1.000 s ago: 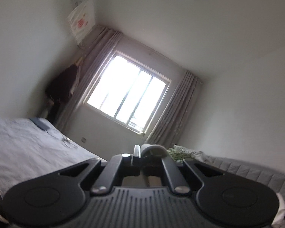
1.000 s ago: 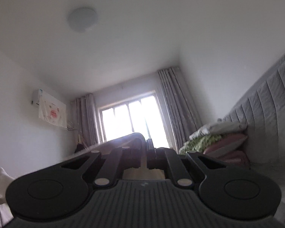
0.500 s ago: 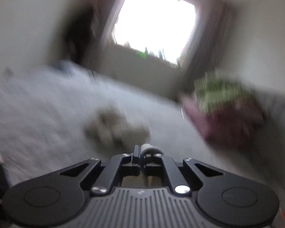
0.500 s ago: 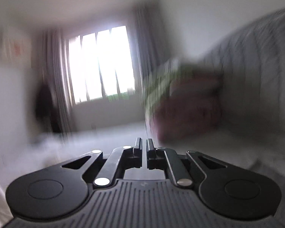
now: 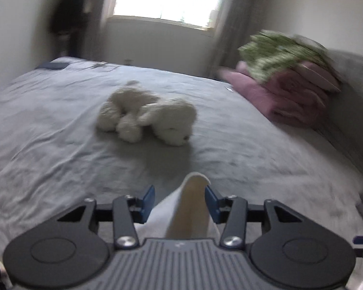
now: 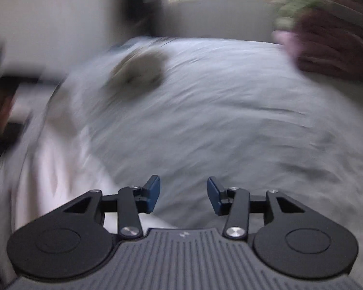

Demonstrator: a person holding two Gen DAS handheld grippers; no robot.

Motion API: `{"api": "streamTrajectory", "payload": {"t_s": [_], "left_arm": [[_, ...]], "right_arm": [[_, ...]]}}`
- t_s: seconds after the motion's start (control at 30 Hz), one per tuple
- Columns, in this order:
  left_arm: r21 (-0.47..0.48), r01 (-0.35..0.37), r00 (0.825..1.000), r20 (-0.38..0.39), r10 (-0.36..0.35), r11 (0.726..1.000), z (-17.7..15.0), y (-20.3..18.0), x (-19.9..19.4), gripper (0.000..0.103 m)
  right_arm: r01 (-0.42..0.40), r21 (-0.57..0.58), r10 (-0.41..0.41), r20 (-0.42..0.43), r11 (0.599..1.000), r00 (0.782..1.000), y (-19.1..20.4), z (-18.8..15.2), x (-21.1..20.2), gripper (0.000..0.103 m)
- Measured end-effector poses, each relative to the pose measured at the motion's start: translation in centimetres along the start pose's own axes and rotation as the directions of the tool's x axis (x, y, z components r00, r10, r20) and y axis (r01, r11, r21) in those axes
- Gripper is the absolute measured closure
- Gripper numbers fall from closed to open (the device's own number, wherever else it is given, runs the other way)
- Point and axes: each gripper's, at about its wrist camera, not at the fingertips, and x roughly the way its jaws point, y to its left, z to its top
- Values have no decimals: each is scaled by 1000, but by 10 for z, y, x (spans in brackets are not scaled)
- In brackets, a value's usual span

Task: Fold clothes
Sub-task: 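Lower the shirt onto the bed with both grippers and open them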

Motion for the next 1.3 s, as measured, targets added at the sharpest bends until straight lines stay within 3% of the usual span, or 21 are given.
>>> {"api": "streamTrajectory", "payload": {"t_s": [0.1,0.17,0.27,0.37,0.4,0.47,0.5,0.53,0.57,0.73,0.87,1.03,1.17,1.3], "left_arm": [[46,13,999,-36,-11,999,-12,5,6,56],[55,5,998,-56,-2,998,-18,11,13,56],[38,14,998,-63,-11,999,-22,18,21,56],[31,27,997,-68,-25,999,-24,13,29,56],[37,15,997,-75,-12,999,-25,10,33,56],[47,-10,995,-94,14,999,-27,5,39,61],[51,-23,994,-108,28,998,-28,3,42,79],[55,-36,992,-122,42,998,-29,2,45,97],[56,-44,990,-133,51,997,-30,1,47,100],[102,-78,988,-124,91,992,-30,3,40,101],[81,-98,989,-101,106,992,-19,8,38,101],[107,-149,983,-88,159,983,-13,8,52,101],[156,-206,971,-88,221,966,-14,9,67,101],[154,-214,970,-85,228,965,-5,16,78,101]], "right_arm": [[-61,-258,46,-64,964,997,41,-11,7,56],[-65,-371,22,-121,927,992,63,-22,15,56],[-66,-460,-9,-158,886,987,82,-37,25,56],[-13,-497,-68,-145,868,987,88,-37,37,56],[7,-481,-83,-137,876,987,85,-39,35,64],[52,-443,-112,-113,895,987,81,-35,35,97],[82,-420,-133,-92,904,987,78,-33,33,102],[99,-408,-141,-73,908,987,77,-31,32,102],[118,-399,-152,-55,909,987,76,-29,28,102],[247,-365,-242,59,898,968,60,-24,13,102],[347,-260,-321,138,901,937,22,-9,0,103],[366,-143,-347,143,920,927,-37,26,5,102],[385,-148,-372,107,911,922,-60,47,36,102],[412,-161,-410,46,897,911,-72,51,80,102]]}}
